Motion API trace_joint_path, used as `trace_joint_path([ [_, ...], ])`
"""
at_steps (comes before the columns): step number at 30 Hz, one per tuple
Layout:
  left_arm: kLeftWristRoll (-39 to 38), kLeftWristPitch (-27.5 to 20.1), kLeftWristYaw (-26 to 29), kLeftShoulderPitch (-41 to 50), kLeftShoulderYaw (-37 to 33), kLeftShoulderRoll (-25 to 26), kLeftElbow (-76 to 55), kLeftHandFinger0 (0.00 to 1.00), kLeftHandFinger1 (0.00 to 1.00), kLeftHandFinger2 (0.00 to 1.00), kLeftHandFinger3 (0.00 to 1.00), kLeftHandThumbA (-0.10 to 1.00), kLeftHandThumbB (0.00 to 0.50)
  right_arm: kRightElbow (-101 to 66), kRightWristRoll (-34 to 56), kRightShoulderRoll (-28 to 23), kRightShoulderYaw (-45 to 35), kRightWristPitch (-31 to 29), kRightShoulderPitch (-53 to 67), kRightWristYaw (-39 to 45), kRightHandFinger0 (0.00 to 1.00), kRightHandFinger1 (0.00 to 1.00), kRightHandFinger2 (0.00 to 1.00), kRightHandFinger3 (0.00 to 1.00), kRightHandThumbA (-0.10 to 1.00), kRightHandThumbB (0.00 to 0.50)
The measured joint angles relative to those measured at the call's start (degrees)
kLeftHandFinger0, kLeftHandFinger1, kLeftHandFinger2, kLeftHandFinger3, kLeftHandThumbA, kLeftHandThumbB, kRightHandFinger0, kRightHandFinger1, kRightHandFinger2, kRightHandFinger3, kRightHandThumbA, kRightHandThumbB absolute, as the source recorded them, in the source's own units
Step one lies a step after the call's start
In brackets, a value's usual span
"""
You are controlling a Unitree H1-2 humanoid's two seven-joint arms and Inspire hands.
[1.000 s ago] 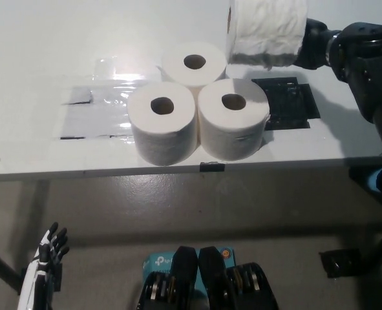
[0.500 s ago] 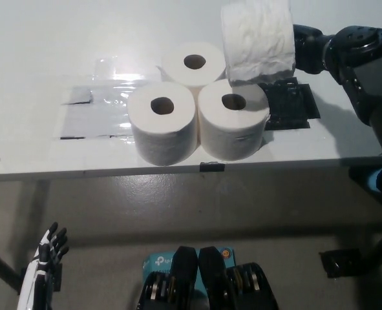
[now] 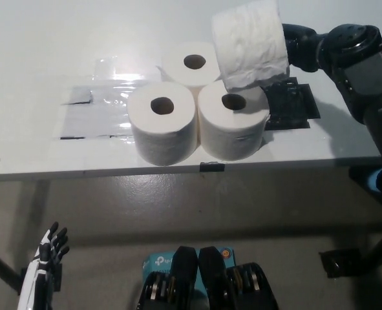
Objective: A few rolls of toilet paper are kept infront of the robot and the robot uses its right hand to lift one of the rolls and and places it on top of the other rolls to stack it.
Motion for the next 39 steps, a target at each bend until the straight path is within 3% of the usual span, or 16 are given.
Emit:
trace_joint_path([
  [3, 0.05, 0.0, 0.0, -0.02, -0.01, 0.0, -0.03, 1.0, 1.0, 1.0, 1.0, 1.0, 0.203, 0.28, -0.13, 0.24, 0.02, -0.24, -0.53, 0.01, 0.0, 0.0, 0.29, 0.12, 0.75, 0.091],
  [5, 0.05, 0.0, -0.01, -0.04, -0.03, 0.0, -0.02, 1.0, 1.0, 1.0, 1.0, 1.0, 0.208, 0.48, -0.21, 0.44, 0.02, -0.27, -0.78, -0.02, 0.0, 0.05, 0.42, 0.27, 0.73, 0.097],
  [7, 0.05, 0.0, 0.0, -0.1, -0.06, 0.0, -0.02, 1.0, 1.0, 1.0, 1.0, 1.0, 0.202, 0.78, -0.22, 0.71, 0.01, -0.28, -1.12, -0.04, 0.0, 0.1, 0.47, 0.39, 0.73, 0.076],
  [10, 0.05, -0.01, 0.0, -0.24, -0.07, 0.0, -0.03, 1.0, 1.0, 1.0, 1.0, 1.0, 0.191, 0.96, -0.42, 1.04, 0.31, -0.58, -1.7, -0.06, 0.0, 0.12, 0.47, 0.41, 0.75, 0.067],
  [13, 0.05, -0.01, -0.01, -0.36, -0.07, 0.01, -0.03, 1.0, 1.0, 1.0, 1.0, 1.0, 0.198, 1.17, -0.79, 1.45, 0.55, -0.72, -2.22, -0.09, 0.0, 0.2, 0.54, 0.51, 0.71, 0.059],
  [16, 0.05, -0.01, -0.01, -0.51, -0.07, 0.06, -0.03, 1.0, 1.0, 1.0, 1.0, 1.0, 0.208, 1.28, -1.3, 1.71, 0.95, -1.09, -2.85, -0.14, 0.0, 0.23, 0.56, 0.5, 0.72, 0.067],
  [24, 0.07, 0.0, -0.01, -0.53, -0.09, 0.1, -0.09, 1.0, 1.0, 1.0, 1.0, 1.0, 0.199, 1.33, -3.54, 2.01, 4.36, -2.03, -4.27, -0.24, 0.0, 0.19, 0.53, 0.51, 0.74, 0.044],
  [37, 0.28, -0.01, -0.01, -0.54, -0.1, 0.15, -0.25, 1.0, 1.0, 1.0, 1.0, 1.0, 0.197, 1.48, -5.18, 2.11, 5.27, -2.32, -5.02, -0.32, 0.0, 0.04, 0.37, 0.34, 0.74, 0.061],
  [38, 0.31, -0.01, -0.01, -0.54, -0.11, 0.16, -0.25, 1.0, 1.0, 1.0, 1.0, 1.0, 0.198, 1.48, -5.27, 2.12, 5.33, -2.33, -5.08, -0.32, 0.0, 0.0, 0.29, 0.27, 0.75, 0.076],
  [39, 0.32, -0.01, -0.01, -0.54, -0.11, 0.16, -0.25, 1.0, 1.0, 1.0, 1.0, 1.0, 0.191, 1.48, -5.34, 2.12, 5.37, -2.34, -5.11, -0.32, 0.0, 0.0, 0.25, 0.23, 0.78, 0.134],
])
